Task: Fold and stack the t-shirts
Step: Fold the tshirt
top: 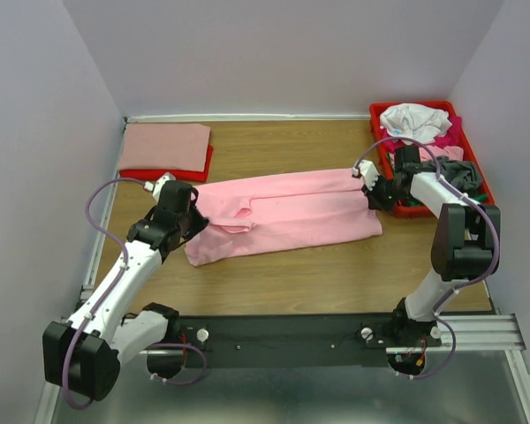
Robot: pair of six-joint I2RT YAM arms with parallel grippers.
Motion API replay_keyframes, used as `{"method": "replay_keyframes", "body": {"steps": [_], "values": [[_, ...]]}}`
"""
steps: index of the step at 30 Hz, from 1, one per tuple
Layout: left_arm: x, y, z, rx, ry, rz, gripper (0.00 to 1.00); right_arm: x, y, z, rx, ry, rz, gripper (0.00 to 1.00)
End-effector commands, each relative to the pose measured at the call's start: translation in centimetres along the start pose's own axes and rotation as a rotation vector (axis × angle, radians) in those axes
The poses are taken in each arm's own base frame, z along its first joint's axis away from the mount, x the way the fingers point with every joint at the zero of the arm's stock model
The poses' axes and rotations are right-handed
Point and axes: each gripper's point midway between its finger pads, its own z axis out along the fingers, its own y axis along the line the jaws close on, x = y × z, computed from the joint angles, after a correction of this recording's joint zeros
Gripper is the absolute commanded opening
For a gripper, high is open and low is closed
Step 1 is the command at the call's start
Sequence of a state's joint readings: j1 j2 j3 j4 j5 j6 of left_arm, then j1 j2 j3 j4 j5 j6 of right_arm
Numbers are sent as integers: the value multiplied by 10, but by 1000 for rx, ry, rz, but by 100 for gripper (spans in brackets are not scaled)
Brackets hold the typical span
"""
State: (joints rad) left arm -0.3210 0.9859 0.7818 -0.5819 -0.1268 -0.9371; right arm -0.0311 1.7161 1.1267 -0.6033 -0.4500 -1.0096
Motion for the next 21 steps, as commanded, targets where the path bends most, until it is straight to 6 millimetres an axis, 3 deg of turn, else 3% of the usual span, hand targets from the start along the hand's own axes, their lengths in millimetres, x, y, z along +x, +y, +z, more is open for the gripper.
{"method": "replay_keyframes", "body": {"steps": [1, 7, 13, 21], "values": [[-3, 2, 10, 2, -8, 16, 0, -13, -8, 6, 8, -36, 9, 0], [-14, -7, 21, 13, -19, 59, 0, -13, -12, 10, 14, -35, 24, 0], [-8, -12, 38, 0, 47, 121, 0, -13, -11, 14, 9, -33, 26, 0], [-11, -11, 33, -3, 37, 146, 0, -15, -10, 15, 8, -37, 22, 0]]}}
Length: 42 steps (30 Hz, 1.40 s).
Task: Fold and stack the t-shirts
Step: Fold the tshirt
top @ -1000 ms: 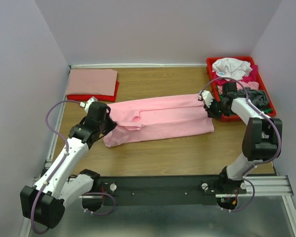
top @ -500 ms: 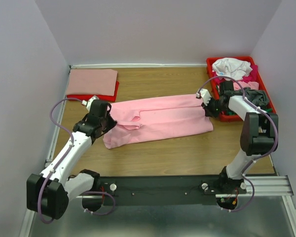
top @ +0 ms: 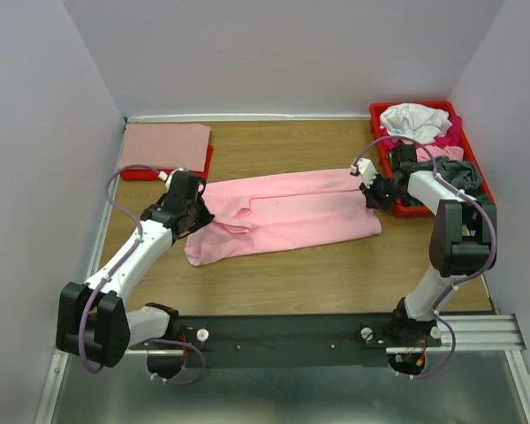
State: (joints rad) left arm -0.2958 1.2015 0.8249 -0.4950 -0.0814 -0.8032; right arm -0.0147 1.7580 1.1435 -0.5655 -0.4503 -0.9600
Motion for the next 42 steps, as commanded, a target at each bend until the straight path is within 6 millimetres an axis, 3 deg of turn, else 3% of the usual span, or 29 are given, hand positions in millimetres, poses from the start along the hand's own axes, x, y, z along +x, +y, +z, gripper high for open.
{"method": "replay_keyframes", "body": {"steps": [1, 7, 13, 30, 35, 42], "values": [[-16, -9, -12, 35, -51, 22, 0, -11, -6, 3, 7, -30, -7, 0], [-26, -13, -10, 31, -77, 37, 0, -9, -8, 4, 17, -18, -1, 0], [-51, -28, -11, 42, -127, 81, 0, -6, -11, 5, 33, -1, 12, 0], [-66, -31, 35, -32, -96, 297, 0, -2, -15, 10, 45, 12, 41, 0], [-74, -50, 41, 59, -113, 407, 0, 0, -14, 12, 42, 15, 46, 0], [-65, -73, 65, 171, -32, 502, 0, 1, -13, 14, 39, 15, 52, 0]]}}
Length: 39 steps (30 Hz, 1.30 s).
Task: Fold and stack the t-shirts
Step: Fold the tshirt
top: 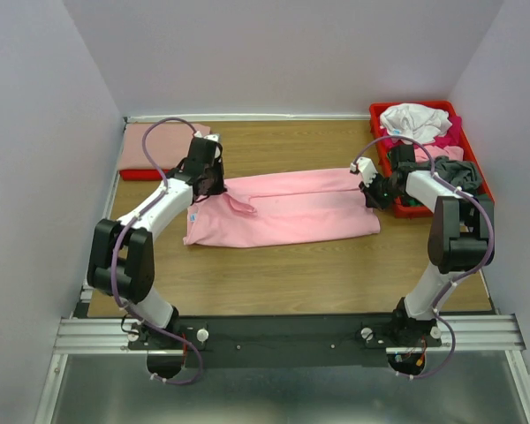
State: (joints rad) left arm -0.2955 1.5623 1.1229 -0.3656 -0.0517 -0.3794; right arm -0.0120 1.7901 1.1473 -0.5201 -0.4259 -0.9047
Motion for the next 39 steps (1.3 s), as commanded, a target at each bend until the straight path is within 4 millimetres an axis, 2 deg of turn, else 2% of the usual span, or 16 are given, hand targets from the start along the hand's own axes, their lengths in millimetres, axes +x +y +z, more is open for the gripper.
{"method": "replay_keyframes", "body": {"steps": [1, 5, 12, 18, 24, 28, 39], "values": [[-10, -19, 15, 116, 4, 93, 0, -2, -6, 5, 14, 6, 6, 0], [-14, -20, 23, 123, 11, 146, 0, -1, -5, 5, 13, 7, 5, 0], [-5, -15, 29, 105, 38, 165, 0, -1, -4, 5, 13, 5, 6, 0], [6, -3, 35, 48, 62, 151, 0, -2, -5, 5, 16, 2, 4, 0], [13, 2, 42, 36, 80, 152, 0, -6, -7, -4, 40, -5, -7, 0], [12, 8, 44, 4, 73, 157, 0, -9, -8, -10, 57, -11, -16, 0], [15, 10, 43, 5, 71, 166, 0, -8, -8, -9, 55, -8, -9, 0]]}}
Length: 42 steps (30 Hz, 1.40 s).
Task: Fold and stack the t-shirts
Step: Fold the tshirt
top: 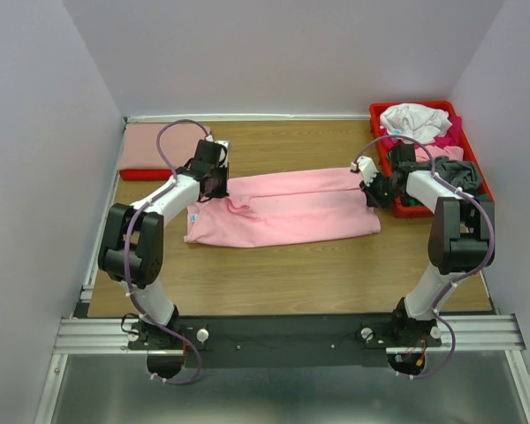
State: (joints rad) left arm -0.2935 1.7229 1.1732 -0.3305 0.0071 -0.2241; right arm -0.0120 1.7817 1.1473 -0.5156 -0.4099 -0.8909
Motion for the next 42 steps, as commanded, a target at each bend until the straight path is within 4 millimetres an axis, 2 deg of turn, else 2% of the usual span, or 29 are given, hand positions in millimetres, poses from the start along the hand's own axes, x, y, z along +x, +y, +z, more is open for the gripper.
{"method": "replay_keyframes", "body": {"steps": [1, 14, 24, 30, 42], "values": [[0, 10, 0, -33, -15, 9, 0, -8, -5, -6, 35, -14, -17, 0], [-10, 10, -8, -29, -55, 6, 0, -1, -6, 1, 32, 14, 4, 1], [-1, 18, -11, -39, -51, -5, 0, 4, -6, 5, 31, 31, 17, 0], [-6, 24, -15, -47, -67, -17, 0, 5, -6, 5, 32, 34, 19, 0], [-12, 28, -10, -54, -71, -25, 0, 7, -5, 7, 27, 38, 24, 0]]}}
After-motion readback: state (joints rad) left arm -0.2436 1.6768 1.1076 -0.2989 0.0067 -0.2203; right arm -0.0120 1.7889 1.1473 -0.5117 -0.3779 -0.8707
